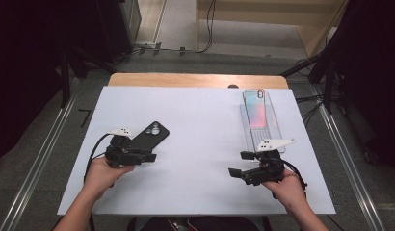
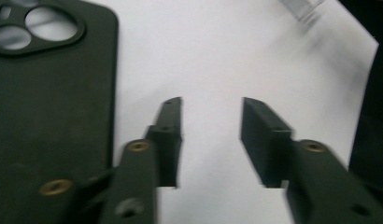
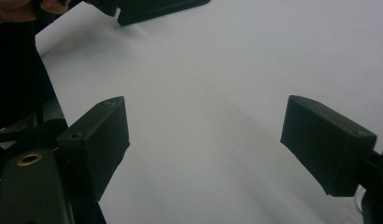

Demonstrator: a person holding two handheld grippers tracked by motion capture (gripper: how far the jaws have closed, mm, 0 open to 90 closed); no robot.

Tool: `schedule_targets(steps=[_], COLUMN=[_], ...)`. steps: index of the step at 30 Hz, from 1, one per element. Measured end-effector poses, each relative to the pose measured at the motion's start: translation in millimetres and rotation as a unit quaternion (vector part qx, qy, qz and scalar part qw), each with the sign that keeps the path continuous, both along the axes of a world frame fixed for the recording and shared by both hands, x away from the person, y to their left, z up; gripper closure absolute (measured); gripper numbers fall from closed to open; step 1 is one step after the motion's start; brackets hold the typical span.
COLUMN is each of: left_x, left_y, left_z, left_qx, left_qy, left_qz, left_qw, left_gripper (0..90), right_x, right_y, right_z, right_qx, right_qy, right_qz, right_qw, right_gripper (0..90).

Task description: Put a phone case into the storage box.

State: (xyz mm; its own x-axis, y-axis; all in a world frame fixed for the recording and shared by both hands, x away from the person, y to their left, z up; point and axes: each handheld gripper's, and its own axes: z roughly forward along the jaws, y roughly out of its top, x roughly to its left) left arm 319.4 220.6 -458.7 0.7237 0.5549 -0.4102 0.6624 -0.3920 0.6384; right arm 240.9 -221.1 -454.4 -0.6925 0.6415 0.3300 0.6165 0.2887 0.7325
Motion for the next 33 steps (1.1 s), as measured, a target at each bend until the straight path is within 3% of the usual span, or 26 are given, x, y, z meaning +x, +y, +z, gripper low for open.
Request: schedule_targets(steps=[2, 4, 12, 20, 23, 26, 31, 33], left_x=[-3.4, -8.8, -25.4, -16.2, -11.6, -3.2, 13.0, 19.8], left_y=[1.1, 1.1, 2.6, 7.7, 8.9, 10.7, 16.0, 19.3], left_z=[2.4, 4.7, 18.9, 20.6, 21.8, 21.2, 16.5, 14.0], left_qx=[-0.014, -0.014, -0.009, -0.004, 0.001, 0.007, 0.009, 0.004], left_qy=[-0.018, -0.041, -0.080, -0.080, -0.093, -0.094, -0.086, -0.088], left_qz=[-0.003, -0.002, -0.001, 0.011, 0.005, 0.004, 0.021, 0.036], left_qw=[0.9997, 0.9991, 0.9968, 0.9967, 0.9956, 0.9956, 0.9960, 0.9954], left_gripper=[42.9, 35.7, 27.9, 27.9, 27.9, 27.9, 27.6, 21.2], right_x=[0.4, 1.2, 2.7, 2.7, 2.9, 2.9, 3.0, 3.2], right_y=[-0.4, -0.2, -1.6, -1.0, -1.3, -0.8, -0.7, -1.2], right_z=[-0.5, -1.9, -3.9, -4.4, -4.5, -4.9, -5.1, -5.2], right_qx=[0.000, -0.001, -0.002, -0.001, -0.001, -0.001, -0.002, -0.002], right_qy=[0.001, 0.003, 0.006, 0.008, 0.008, 0.008, 0.009, 0.010], right_qz=[0.000, 0.002, 0.001, 0.003, 0.002, 0.003, 0.001, 0.000], right_qw=[1.0000, 1.0000, 1.0000, 1.0000, 1.0000, 1.0000, 1.0000, 1.0000], right_gripper=[13.5, 13.5, 13.5, 13.5, 13.5, 13.5, 13.5, 13.5])
